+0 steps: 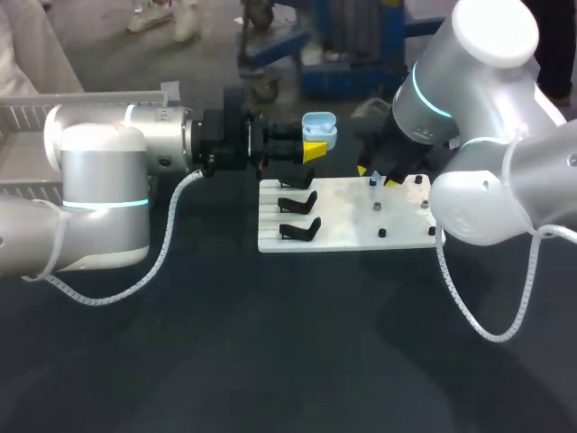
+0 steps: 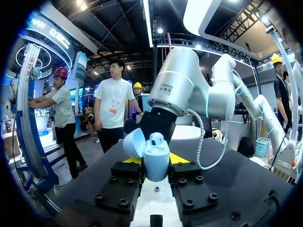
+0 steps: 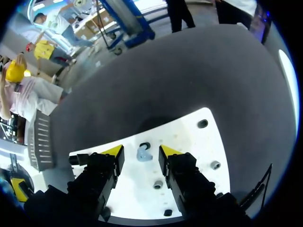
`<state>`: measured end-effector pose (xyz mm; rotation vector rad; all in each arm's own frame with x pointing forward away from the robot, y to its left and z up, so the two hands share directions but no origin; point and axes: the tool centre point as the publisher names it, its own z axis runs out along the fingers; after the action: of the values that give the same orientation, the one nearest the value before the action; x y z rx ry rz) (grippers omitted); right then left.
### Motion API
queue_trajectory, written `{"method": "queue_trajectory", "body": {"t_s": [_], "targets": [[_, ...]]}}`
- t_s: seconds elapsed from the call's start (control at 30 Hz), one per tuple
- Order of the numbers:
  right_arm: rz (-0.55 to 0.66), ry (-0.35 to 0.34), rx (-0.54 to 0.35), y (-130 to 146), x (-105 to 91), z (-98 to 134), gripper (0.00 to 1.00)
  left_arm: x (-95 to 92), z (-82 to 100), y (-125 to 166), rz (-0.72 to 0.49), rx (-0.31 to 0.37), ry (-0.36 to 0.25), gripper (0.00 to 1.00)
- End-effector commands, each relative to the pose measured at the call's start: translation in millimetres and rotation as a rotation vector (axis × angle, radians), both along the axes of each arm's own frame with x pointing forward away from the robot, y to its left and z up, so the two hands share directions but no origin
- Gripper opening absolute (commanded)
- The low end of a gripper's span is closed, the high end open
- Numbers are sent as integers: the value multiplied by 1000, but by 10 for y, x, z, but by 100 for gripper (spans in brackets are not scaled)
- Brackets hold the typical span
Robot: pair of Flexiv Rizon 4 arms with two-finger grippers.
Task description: Pick up each earbud case from the left stands, insert the matching earbuds, close the lid, and place the case in the box.
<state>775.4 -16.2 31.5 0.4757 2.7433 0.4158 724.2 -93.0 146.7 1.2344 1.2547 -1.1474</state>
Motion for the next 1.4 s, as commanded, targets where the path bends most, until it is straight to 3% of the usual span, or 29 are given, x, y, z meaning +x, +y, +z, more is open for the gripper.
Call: {"method": "queue_trajectory", "body": {"t_s": [0.03, 0.8, 1.27, 1.4], "targets": [[-1, 4, -2, 3, -5, 1, 44, -15, -10, 0, 6, -5, -5, 0], [-6, 7, -5, -4, -41, -18, 32, -15, -10, 0, 6, -5, -5, 0], [-9, 7, -5, -10, -59, -15, 32, -15, -10, 0, 6, -5, -5, 0], [-10, 8, -4, -9, -59, -21, 27, -15, -10, 0, 6, -5, -5, 0]]}}
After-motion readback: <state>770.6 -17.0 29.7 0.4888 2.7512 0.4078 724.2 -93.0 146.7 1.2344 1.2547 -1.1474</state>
